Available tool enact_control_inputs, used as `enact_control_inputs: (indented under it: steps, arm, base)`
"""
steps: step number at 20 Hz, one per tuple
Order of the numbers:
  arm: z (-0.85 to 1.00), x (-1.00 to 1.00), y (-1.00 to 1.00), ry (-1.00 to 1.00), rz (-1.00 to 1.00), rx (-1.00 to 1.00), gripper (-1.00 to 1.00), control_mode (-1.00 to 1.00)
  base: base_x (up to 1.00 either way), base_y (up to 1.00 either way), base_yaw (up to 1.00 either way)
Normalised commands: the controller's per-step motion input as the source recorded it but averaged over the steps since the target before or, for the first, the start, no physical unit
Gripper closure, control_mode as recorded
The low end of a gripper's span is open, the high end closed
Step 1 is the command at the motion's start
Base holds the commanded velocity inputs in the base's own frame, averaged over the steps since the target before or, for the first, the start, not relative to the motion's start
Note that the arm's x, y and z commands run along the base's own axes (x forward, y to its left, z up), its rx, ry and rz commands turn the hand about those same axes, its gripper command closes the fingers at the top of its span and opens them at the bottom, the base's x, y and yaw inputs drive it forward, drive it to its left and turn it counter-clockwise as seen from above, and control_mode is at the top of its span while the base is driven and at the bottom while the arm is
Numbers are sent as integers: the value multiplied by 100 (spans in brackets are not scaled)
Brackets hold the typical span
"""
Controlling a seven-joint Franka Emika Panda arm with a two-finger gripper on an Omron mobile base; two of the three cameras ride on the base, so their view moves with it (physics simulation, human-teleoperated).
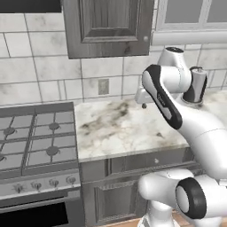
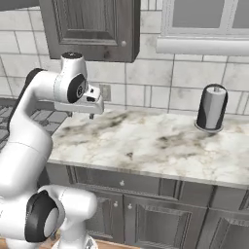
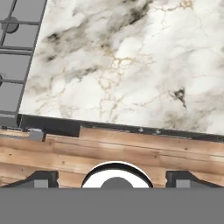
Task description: Take a straw from the drawer in front and place it inside the glass cup on the dining counter.
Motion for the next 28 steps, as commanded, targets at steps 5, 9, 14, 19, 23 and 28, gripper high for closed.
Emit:
enact_control_inputs:
  steps: [5,9,14,19,23,28]
  arm:
    - [0,0,0,0,0,0,-100,100]
    - [0,0,0,0,0,0,-100,100]
    - [0,0,0,0,0,0,-100,100]
    - [0,0,0,0,0,0,-100,100]
    - [0,0,0,0,0,0,-100,100]
    - [0,0,0,0,0,0,-100,100]
  base:
    - [-32,18,-19]
    - [-15,43,-49]
    - [-8,58,-58]
    - [-10,52,-56]
    - [-27,31,-45]
    - [-40,31,-32]
